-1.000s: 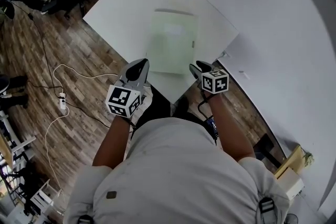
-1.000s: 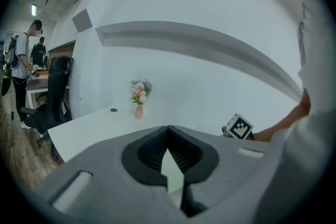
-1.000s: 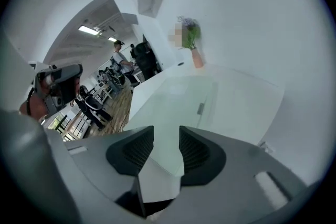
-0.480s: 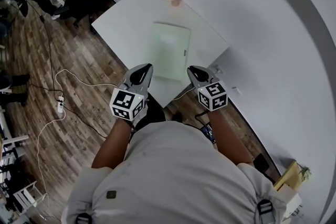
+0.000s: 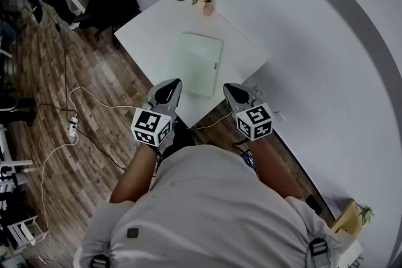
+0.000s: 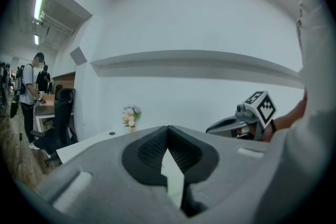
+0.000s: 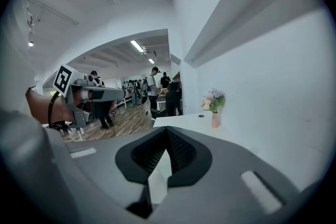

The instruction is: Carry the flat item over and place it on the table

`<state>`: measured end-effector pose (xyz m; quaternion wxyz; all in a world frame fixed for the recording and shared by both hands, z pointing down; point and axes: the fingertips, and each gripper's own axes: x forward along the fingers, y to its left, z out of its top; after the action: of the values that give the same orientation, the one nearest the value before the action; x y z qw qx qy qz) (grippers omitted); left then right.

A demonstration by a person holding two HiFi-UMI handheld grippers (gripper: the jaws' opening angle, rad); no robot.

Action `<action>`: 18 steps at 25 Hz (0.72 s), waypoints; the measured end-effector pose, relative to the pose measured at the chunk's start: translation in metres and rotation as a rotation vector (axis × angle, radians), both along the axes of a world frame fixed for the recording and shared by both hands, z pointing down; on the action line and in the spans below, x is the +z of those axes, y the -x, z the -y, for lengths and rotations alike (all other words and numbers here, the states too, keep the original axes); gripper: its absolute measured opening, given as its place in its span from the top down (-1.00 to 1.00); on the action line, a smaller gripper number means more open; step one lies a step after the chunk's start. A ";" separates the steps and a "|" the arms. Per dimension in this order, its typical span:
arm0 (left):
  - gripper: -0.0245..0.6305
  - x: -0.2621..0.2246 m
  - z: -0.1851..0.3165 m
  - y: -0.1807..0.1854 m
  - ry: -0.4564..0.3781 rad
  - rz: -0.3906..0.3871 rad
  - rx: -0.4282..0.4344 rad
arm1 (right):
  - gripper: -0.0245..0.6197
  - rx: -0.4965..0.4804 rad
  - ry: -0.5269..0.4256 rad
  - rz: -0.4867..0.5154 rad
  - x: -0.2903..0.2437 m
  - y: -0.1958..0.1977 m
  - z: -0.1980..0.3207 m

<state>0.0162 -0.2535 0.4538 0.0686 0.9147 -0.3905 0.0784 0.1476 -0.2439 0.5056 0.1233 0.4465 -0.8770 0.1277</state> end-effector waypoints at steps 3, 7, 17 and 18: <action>0.93 -0.004 -0.018 -0.002 -0.007 0.011 -0.011 | 0.90 -0.014 -0.025 0.012 -0.008 -0.003 -0.013; 0.93 -0.002 -0.033 -0.002 0.003 0.039 -0.024 | 0.90 -0.023 -0.048 0.036 -0.014 -0.003 -0.027; 0.93 -0.020 -0.057 -0.002 -0.041 0.048 0.023 | 0.90 0.024 -0.093 0.045 -0.033 0.002 -0.058; 0.93 -0.021 -0.059 -0.001 -0.046 0.047 0.034 | 0.90 0.030 -0.097 0.046 -0.035 0.004 -0.061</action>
<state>0.0173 -0.1944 0.4324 0.0371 0.9204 -0.3782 0.0919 0.1440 -0.1828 0.4710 0.0795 0.4621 -0.8779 0.0971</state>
